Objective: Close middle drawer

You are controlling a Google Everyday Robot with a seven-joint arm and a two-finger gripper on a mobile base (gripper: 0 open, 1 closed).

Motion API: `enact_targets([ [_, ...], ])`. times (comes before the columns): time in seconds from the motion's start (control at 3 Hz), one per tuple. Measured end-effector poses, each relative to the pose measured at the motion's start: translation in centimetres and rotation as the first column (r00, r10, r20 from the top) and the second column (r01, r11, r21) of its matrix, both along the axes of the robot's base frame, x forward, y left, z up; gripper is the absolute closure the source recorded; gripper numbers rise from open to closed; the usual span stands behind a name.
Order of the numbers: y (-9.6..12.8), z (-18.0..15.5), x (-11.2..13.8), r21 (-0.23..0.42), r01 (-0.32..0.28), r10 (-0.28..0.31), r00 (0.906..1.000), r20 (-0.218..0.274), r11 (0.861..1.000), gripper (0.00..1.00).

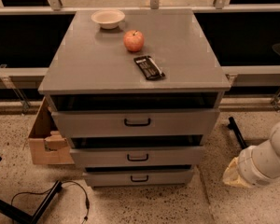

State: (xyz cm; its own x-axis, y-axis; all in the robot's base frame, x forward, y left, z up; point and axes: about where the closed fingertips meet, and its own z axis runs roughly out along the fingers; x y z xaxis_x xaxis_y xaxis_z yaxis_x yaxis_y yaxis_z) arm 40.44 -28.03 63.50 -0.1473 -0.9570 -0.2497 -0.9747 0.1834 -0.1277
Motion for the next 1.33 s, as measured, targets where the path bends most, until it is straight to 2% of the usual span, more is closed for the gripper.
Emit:
enact_targets([
  [0.33, -0.32, 0.5, 0.28, -0.005, 0.011, -0.01, 0.9996, 0.025, 1.0, 0.83],
  [1.33, -0.11, 0.51, 0.17, -0.007, 0.005, -0.004, 0.9998, 0.021, 1.0, 0.13],
])
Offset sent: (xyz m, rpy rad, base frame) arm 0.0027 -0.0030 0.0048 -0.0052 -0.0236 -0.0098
